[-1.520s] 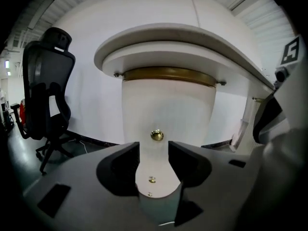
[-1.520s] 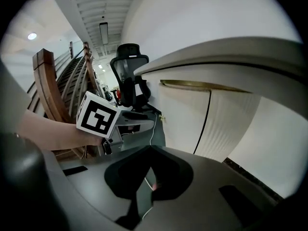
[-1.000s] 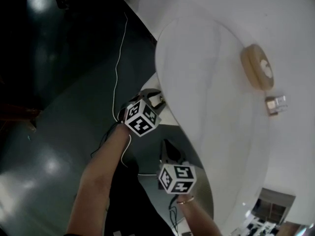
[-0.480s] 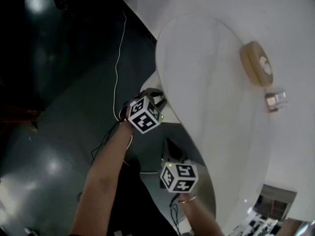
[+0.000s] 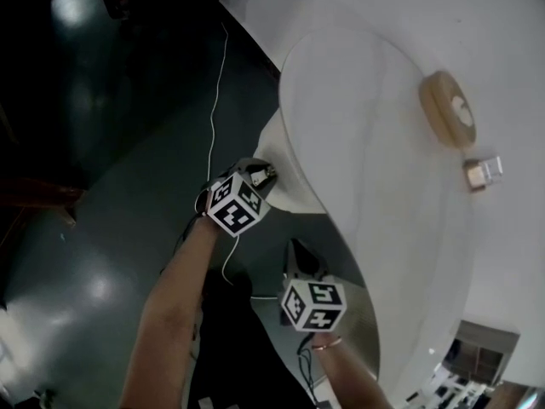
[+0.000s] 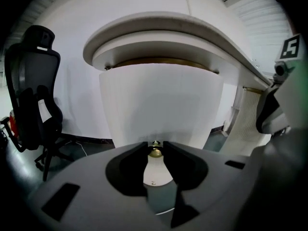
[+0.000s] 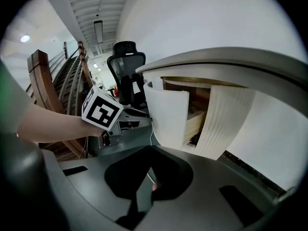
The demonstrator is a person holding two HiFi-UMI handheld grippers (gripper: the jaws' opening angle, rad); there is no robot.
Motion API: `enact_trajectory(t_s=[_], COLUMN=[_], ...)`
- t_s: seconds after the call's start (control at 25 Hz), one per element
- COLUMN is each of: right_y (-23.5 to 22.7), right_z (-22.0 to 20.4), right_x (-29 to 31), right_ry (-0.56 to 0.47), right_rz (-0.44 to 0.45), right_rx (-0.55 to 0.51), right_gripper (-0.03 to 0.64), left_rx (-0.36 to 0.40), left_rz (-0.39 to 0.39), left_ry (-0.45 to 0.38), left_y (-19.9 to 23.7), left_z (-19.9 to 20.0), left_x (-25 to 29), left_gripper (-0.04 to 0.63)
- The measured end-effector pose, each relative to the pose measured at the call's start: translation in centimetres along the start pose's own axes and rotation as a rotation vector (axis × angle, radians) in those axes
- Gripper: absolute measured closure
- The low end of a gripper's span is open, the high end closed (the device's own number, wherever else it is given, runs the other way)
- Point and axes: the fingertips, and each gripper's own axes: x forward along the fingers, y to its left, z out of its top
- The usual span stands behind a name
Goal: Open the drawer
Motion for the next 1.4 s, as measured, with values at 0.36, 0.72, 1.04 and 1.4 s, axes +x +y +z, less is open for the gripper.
enact_trajectory(t_s=[0.36,0.72,1.04,1.4], right_y=[2.0,3.2,4.6,5.1], right_z=[-1.0,-2.0,-2.2,-1.1], right_x=[-1.3,-2.6,-3.1,-3.8], right_ry=[0.009,0.016,0.014,0.001], right_rz=[0.023,0.038,0.057,0.067], right_rx=[-0.006,-0.019,-0.019,-0.025], right_gripper=[0.614,0.614,0.614,0.614], left_rx=[-0.059,-0.174,-0.253,-0.372], left_rz=[0.061,0.137,0.189,0.254], left_ry=[0.063,0.089,0.103,0.133], left_y=[0.8,1.4,1.7,2.0], left_z=[-3.9,-7.6,-10.1,-12.1], left_x=[-4.8,-9.0,-11.8,-14.6], left_gripper=[0.494,0.495,0.497,0.503])
